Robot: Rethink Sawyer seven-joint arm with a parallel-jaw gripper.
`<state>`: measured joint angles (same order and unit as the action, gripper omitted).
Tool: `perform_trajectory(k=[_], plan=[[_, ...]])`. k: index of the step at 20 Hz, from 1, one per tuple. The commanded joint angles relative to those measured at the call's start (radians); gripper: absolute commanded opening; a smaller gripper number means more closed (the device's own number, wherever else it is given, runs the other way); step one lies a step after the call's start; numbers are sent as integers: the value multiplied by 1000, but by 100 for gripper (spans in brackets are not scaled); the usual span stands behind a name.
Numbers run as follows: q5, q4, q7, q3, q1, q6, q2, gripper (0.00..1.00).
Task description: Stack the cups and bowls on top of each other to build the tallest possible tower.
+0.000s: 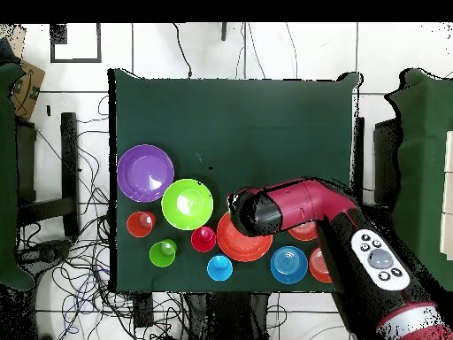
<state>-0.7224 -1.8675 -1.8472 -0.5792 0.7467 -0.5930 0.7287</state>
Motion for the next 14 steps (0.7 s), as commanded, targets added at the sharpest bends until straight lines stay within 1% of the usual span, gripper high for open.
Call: perform_trajectory(k=[1, 4, 6, 12, 14], plan=[[-74, -17, 305, -55, 41, -98, 12, 100], [-84, -12, 320, -63, 65, -95, -1, 100], [-89, -5, 352, -74, 80, -110, -11, 100], [-74, 37, 424, -110, 119, -160, -38, 100], [-61, 35, 426, -127, 132, -158, -44, 100]])
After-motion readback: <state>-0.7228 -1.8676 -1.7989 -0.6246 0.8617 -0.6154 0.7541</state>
